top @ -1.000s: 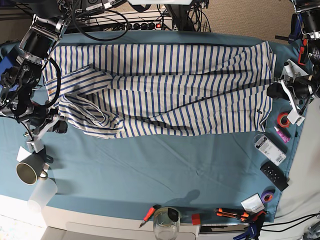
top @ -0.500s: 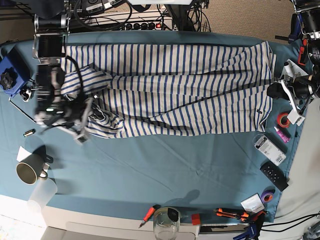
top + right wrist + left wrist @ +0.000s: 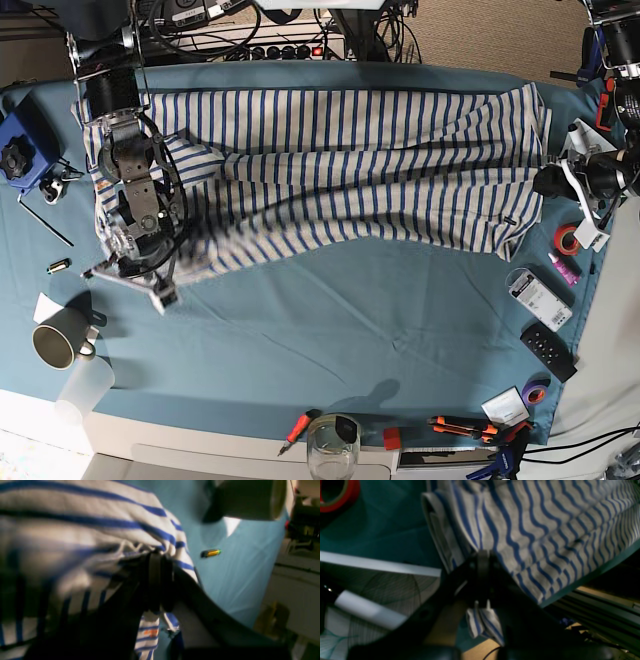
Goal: Fold the T-shirt properly
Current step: 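Grasp the shirt's hem end with the right gripper and lift it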
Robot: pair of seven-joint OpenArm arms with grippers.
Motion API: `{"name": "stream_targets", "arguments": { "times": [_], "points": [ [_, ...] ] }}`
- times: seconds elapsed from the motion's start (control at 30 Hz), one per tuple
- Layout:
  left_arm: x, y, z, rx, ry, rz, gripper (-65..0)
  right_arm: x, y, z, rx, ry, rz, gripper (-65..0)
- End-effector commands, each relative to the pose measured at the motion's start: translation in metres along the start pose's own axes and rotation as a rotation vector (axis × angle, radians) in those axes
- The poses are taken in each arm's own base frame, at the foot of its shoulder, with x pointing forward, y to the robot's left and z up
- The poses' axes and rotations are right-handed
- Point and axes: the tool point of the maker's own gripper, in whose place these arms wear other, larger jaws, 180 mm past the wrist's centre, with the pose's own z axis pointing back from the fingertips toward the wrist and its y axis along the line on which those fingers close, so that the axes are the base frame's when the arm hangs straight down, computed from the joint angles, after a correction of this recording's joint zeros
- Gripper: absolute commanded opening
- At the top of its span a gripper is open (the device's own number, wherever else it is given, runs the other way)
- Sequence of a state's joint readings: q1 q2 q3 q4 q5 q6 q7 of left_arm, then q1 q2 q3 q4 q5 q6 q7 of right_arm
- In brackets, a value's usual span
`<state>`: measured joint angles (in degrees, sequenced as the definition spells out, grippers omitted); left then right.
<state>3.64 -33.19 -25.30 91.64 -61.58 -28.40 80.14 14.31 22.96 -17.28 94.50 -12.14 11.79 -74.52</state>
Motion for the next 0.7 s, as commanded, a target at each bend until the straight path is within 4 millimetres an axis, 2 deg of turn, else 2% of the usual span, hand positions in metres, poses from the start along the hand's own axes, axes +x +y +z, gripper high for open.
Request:
{"name": "stream_targets", "arguments": {
  "times": [0.0,0.13,0.33,0.5,0.67],
  "points": [
    [0.012,0.002,0.01,0.01,-0.029,-0.028,-65.0,0.008,-0.022,0.006,-0.059,-0.029,-0.022,-65.0],
    [0.012,0.002,0.01,0.01,-0.029,-0.028,-65.0,0.007,-0.023,0.008,-0.062,-0.028,-0.024,-65.0],
    [0.009,0.002,0.009,0.009,-0.023,-0.025,-65.0,-0.016,-0.015,0.004,-0.045,0.035,-0.028,-65.0],
    [-0.008,0.001,0.006,0.004,0.013,-0.004,-65.0,-0.037,-0.007,0.005,-0.025,0.067,-0.038,-65.0],
    [-0.018,-0.004,0.007,0.003,0.034,-0.017,-65.0,-0.05,-0.004,0.018,0.015,0.032,-0.111,-65.0]
  ]
}}
